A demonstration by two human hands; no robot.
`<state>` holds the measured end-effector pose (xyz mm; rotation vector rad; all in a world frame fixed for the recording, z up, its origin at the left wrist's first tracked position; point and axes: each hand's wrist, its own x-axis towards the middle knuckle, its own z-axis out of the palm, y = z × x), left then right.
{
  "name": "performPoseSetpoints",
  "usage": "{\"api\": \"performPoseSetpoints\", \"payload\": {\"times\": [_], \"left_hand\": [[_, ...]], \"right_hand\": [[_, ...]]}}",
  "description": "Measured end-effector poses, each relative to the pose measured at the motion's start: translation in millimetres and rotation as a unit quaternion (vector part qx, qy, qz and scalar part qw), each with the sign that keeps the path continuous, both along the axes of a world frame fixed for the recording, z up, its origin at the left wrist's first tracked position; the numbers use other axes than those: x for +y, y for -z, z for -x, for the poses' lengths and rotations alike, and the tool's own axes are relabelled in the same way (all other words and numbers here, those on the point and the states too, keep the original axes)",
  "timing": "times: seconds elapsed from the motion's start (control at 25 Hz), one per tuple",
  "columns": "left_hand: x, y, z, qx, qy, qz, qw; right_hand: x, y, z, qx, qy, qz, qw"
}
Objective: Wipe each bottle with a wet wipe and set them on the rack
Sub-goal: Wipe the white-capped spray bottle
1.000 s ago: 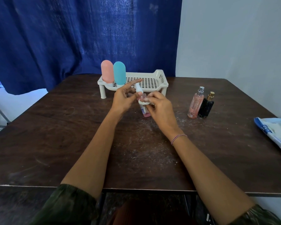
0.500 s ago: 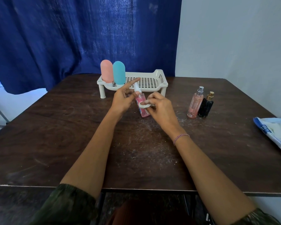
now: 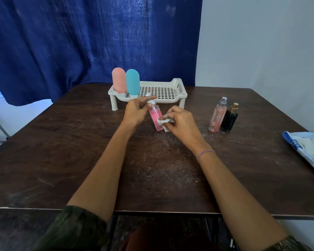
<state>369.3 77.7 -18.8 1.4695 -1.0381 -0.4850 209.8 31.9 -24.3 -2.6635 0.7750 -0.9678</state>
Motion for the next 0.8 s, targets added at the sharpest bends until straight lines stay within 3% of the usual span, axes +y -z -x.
{"api": "performPoseSetpoints", "payload": {"times": [0.32, 0.56, 0.8], "left_hand": [[2.7, 0.0, 4.0, 0.040, -0.007, 0.015, 0.999], [6.3, -2.3, 6.1, 0.085, 0.052, 0.009, 0.995], [6.5, -3.8, 9.0, 0.095, 0.119, 0.014, 0.988]], "right_hand": [[5.0, 2.8, -4.2, 0.024, -0.087, -0.030, 0.995], [-2.5, 4.4, 0.9, 0.012, -0.039, -0.041, 0.998], [-2.2, 1.6, -0.7, -0.089, -0.001, -0.065, 0.994]]}}
